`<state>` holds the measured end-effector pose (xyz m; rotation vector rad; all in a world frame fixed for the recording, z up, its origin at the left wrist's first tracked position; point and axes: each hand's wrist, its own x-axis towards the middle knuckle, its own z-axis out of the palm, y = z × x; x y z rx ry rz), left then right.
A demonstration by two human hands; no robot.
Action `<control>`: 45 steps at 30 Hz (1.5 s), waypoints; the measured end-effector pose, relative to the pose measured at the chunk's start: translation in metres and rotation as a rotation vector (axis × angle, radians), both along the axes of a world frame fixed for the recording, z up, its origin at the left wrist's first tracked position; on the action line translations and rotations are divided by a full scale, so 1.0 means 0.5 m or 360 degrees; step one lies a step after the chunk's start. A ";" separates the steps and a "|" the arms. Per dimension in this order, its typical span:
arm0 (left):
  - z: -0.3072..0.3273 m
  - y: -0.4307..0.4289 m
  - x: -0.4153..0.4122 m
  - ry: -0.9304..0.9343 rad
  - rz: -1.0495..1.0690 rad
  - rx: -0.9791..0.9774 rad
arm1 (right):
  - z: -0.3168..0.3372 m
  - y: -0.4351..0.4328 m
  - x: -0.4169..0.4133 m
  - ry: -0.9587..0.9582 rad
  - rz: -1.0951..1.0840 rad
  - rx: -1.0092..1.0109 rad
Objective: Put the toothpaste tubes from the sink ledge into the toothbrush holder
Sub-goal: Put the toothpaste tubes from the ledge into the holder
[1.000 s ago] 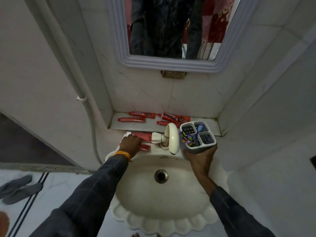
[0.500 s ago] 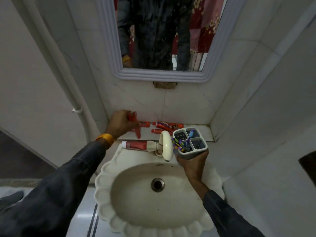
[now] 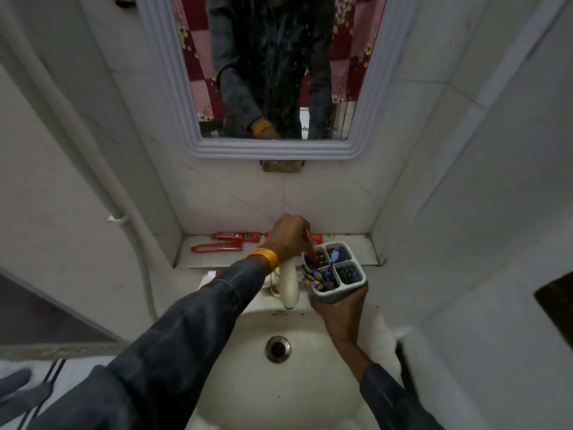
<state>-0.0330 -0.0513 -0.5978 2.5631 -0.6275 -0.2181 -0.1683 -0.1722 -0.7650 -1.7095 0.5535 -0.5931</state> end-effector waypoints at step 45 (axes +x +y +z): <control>0.050 0.208 0.056 0.0047 0.0469 -0.0465 | 0.017 -0.023 0.001 0.0027 0.0154 0.0023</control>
